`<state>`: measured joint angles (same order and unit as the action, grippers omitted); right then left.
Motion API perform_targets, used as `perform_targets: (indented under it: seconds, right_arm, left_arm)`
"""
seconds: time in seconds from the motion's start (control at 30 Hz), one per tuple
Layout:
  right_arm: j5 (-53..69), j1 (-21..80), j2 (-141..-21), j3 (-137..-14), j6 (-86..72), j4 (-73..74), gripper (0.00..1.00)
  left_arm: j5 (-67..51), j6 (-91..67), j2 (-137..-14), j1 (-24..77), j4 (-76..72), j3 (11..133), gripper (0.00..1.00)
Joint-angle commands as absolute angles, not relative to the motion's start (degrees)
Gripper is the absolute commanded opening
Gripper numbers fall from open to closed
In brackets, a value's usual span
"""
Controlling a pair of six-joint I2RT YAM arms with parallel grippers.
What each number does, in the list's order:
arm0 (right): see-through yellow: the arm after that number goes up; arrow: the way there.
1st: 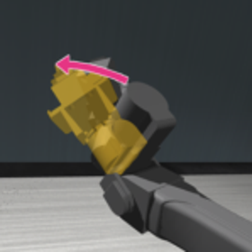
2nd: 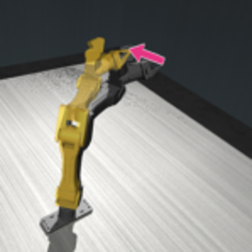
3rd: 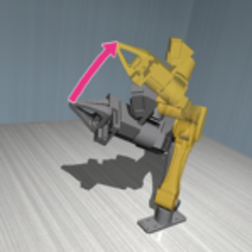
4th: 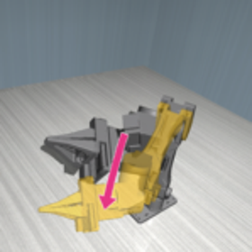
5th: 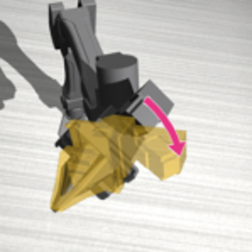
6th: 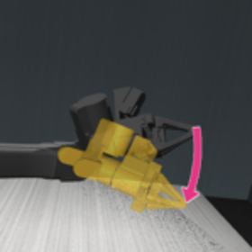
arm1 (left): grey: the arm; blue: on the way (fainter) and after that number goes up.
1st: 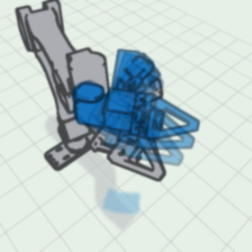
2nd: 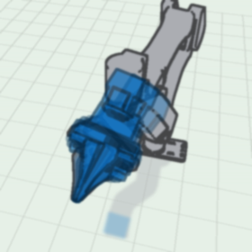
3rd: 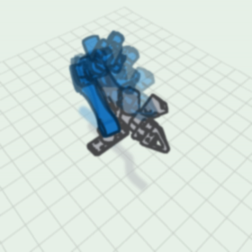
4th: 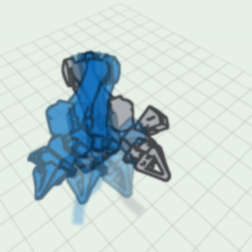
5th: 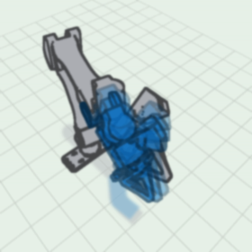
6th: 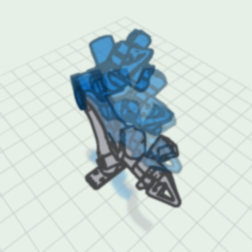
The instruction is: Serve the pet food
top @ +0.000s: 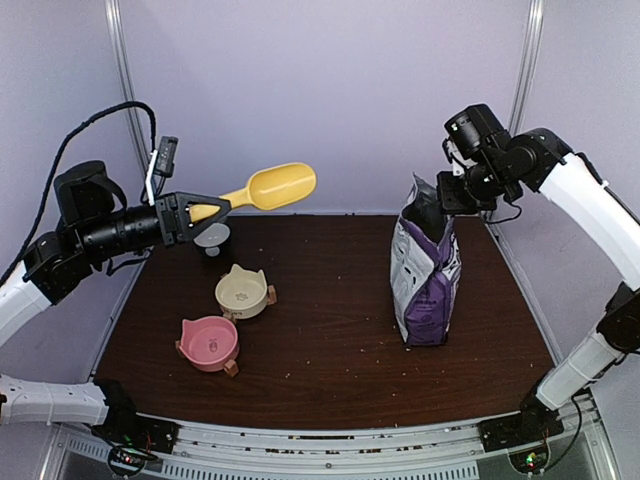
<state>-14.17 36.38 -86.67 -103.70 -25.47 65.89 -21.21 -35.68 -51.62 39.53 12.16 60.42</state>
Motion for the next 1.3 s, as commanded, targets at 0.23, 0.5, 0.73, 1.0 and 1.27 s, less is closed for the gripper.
perform_targets:
  seconds: [0.23,0.5,0.73,1.0,1.27]
  right_arm:
    - [2.59,56.31,-94.07,-92.26,-35.43,37.25,0.00]
    - [9.28,64.29,-105.72,-89.79,-41.73,23.64,0.00]
    - [6.76,64.82,-105.11,-87.14,-42.13,23.32,0.00]
    - [2.64,64.54,-102.10,-85.01,-41.57,25.32,0.00]
    - [3.67,64.60,-100.62,-86.39,-39.84,25.99,0.00]
  left_arm:
    - [-21.47,-34.57,-46.45,38.63,15.61,56.74,0.16]
    - [-21.62,-34.74,-41.38,38.50,25.85,49.96,0.15]
    - [-21.66,-36.98,-33.87,38.51,29.80,42.35,0.16]
    - [-21.86,-37.13,-28.82,38.53,35.14,39.98,0.16]
    - [-26.59,-35.12,-35.90,38.59,31.08,40.12,0.16]
